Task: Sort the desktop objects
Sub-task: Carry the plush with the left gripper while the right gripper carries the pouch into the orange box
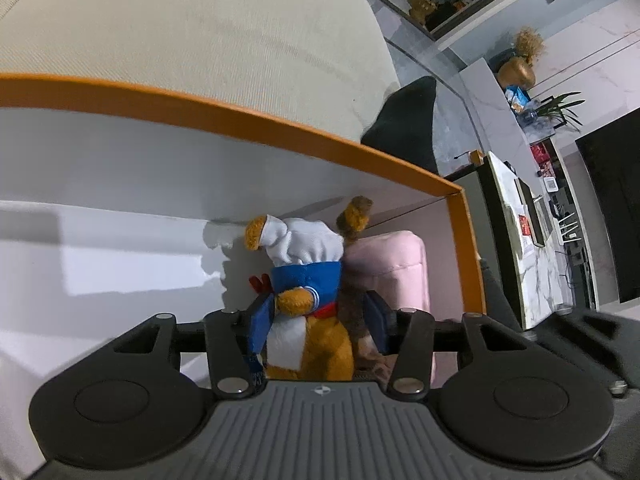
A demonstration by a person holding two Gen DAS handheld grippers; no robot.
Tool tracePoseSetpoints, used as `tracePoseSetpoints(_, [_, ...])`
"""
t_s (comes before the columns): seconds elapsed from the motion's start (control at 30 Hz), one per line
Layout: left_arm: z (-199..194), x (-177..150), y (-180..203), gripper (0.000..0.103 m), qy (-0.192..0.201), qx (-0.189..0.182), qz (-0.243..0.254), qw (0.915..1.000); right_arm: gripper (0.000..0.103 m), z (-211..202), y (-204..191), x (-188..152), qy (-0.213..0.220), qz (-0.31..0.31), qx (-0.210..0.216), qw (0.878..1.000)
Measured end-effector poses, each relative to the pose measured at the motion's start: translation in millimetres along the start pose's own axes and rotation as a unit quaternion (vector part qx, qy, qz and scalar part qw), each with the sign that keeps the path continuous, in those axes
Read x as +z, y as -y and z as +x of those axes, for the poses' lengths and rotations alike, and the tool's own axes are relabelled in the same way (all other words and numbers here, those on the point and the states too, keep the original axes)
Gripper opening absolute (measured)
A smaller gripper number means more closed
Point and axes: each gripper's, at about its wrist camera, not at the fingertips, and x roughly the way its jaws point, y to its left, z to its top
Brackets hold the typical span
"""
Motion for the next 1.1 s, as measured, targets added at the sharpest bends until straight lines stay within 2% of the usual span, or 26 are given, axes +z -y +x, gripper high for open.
tracePoseSetpoints(0.13, [-6.3,-6.7,5.9,0.049,-0.008,0.018,0.016,0.9997,0.021,6.7,0.8,0.6,-0.001,0.001,-0.045,0.999])
tracePoseSetpoints(0.3, [1.4,-10.1,4.0,0.044,-0.019,0.033,0.019,0.9991,0.021,10.4,10.0,-1.2,0.015,0.026,-0.020,0.999])
tracePoseSetpoints(0.43, [8.1,-5.8,-2.0,0.044,-0.018,0.017,0.004,0.9997,0.021,11.1,15.4,-2.4,0.013,0.038,-0.021,0.999])
tracePoseSetpoints(0.7, [18.4,3.1,0.3,0.041,-0.013,0.010,0.015,0.9998,0.021,12.4,18.6,-2.8,0.014,0.036,-0.015,0.999])
tracePoseSetpoints(0.93, [8.7,0.5,0.9,0.043,0.003,0.024,0.007,0.9997,0.022,3.5,16.8,-2.9,0.018,0.044,-0.007,0.999])
tracePoseSetpoints(1.03, [0.1,-2.2,6.1,0.046,0.014,0.029,0.014,0.9994,0.029,-3.5,19.2,-5.5,0.024,0.056,-0.005,0.998])
tracePoseSetpoints(1.1, [-10.2,-5.6,11.7,0.046,0.025,0.033,0.021,0.9989,0.030,-10.1,20.1,-7.0,0.030,0.064,-0.003,0.997])
